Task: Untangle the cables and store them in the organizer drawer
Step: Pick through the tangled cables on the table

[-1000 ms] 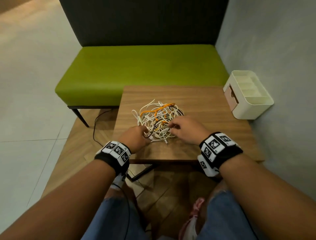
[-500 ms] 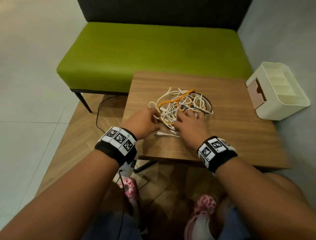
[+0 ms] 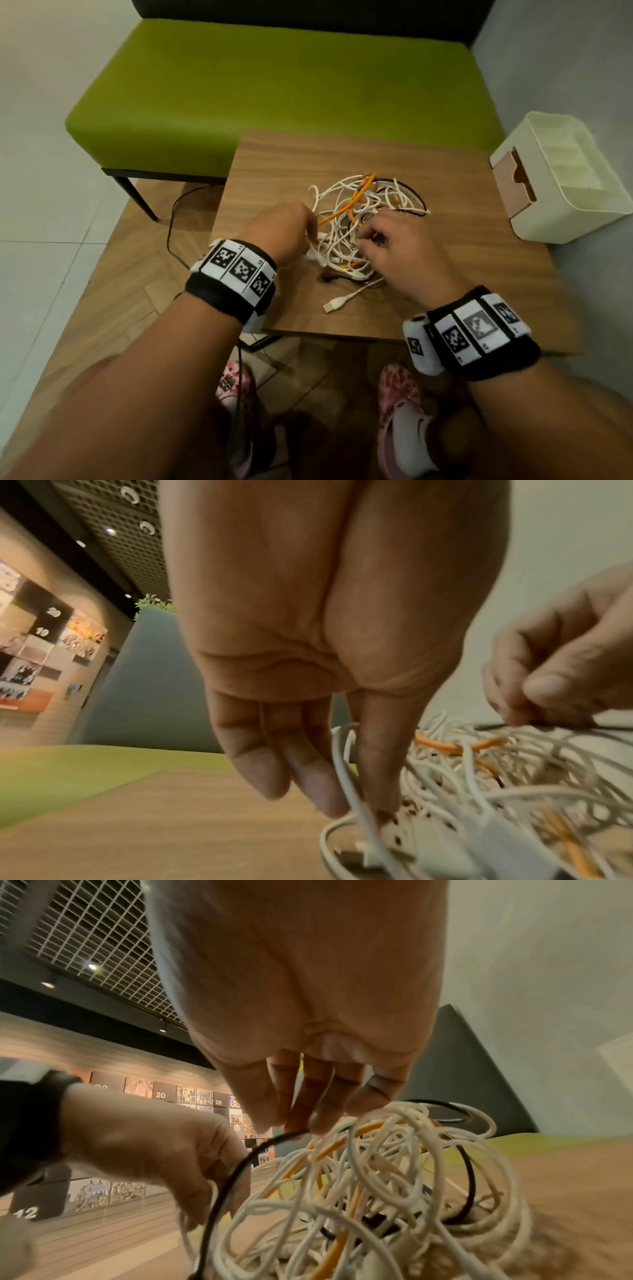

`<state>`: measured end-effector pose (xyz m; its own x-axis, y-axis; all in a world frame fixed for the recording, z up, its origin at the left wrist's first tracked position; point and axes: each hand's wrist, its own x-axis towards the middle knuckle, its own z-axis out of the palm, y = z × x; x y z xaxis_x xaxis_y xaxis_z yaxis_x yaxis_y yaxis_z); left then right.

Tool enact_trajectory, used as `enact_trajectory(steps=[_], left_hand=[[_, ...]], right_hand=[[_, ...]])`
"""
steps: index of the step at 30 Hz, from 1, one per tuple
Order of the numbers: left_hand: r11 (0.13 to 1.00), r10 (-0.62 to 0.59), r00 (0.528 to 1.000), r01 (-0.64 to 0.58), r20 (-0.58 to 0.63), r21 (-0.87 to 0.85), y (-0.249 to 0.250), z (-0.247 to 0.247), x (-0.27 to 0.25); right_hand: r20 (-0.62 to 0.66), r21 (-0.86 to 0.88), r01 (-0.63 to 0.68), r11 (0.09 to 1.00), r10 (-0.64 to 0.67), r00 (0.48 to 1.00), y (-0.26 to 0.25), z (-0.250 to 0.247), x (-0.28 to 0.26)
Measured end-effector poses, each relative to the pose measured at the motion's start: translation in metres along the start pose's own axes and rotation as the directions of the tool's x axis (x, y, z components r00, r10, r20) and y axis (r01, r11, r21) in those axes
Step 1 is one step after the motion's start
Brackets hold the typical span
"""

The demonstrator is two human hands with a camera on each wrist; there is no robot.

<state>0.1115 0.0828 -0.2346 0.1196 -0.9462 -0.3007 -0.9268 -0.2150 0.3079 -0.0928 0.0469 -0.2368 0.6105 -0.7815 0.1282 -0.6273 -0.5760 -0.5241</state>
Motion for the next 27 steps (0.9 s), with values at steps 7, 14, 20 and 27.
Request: enact_trajectory(steps=[7,14,20,27], left_hand=[[0.923,0.029,0.983,-0.097,-0.182,-0.373,0.014,-0.012,0.002],[0.772,-0.044,0.954,-0.156,-0.297,-0.616,0.010,-0.009,-0.001],[0.885,0.030,0.994,-0.075,-0.106,-0.460,0.005,0.004,0.000],[0.926,0.058,0.981,-0.122,-0.186,-0.358,0.005,0.009,0.001]], right_hand=[[-0.034,0.106,0.007,0.994,-0.003,0.999,0.003,-0.011,0.007],[0.028,0.137,0.108,0.985,-0.113,0.993,-0.014,-0.007,0.005],[0.536,0.081,-0.068,0.994,0.013,0.844,-0.015,0.007,-0.002],[0.643,-0.127,0.052,0.991,0.043,0.765,-0.006,0.024,-0.003]])
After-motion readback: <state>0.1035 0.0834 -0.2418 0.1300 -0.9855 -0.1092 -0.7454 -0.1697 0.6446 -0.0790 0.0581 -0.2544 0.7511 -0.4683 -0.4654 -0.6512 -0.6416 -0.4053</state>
